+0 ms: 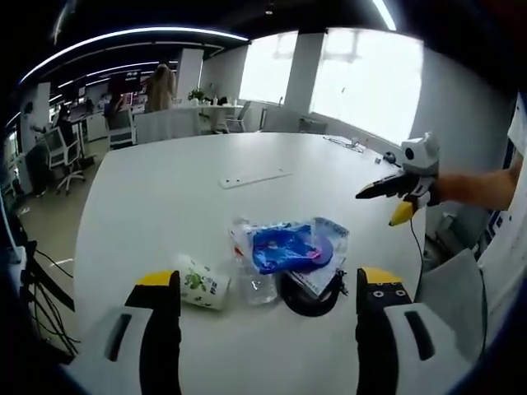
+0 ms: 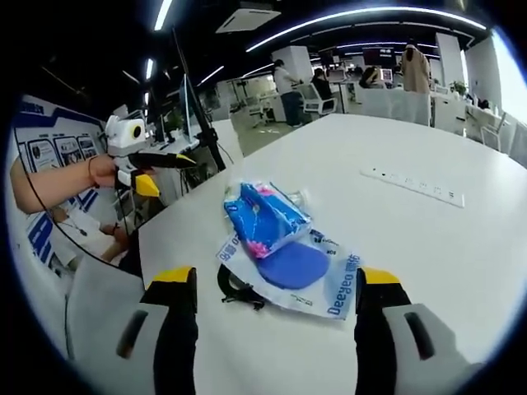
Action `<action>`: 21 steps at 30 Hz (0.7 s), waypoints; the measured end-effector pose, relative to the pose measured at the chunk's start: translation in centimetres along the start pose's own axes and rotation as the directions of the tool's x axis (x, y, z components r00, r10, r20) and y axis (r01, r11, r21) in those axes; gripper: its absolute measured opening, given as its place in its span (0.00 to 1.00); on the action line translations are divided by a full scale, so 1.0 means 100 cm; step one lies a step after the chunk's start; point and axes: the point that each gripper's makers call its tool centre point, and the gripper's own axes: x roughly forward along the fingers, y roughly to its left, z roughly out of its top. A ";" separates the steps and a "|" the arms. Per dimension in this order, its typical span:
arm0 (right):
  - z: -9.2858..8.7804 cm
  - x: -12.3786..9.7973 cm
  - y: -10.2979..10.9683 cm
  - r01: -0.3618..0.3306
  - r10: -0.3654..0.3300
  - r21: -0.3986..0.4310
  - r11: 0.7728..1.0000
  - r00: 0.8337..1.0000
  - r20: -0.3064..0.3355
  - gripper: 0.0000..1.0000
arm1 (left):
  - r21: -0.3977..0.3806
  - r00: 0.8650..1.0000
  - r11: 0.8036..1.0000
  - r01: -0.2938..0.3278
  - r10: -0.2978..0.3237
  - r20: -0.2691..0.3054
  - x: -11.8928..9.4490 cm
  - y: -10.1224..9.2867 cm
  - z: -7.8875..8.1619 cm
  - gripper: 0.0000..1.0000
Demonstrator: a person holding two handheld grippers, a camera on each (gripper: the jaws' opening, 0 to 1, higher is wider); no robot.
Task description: Arrange the tabletop items into an orderly group along one side of the table until the central work area is clear of visible clutter.
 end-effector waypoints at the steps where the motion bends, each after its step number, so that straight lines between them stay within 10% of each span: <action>1: 0.000 0.001 0.000 0.000 0.000 0.003 1.000 1.000 0.001 0.78 | 0.002 1.000 1.000 0.000 0.000 0.000 0.002 0.001 0.001 0.90; 21: 0.005 0.031 -0.006 0.030 -0.030 0.068 0.997 1.000 0.002 0.69 | 0.018 1.000 1.000 0.012 -0.012 0.007 0.032 0.009 0.018 0.78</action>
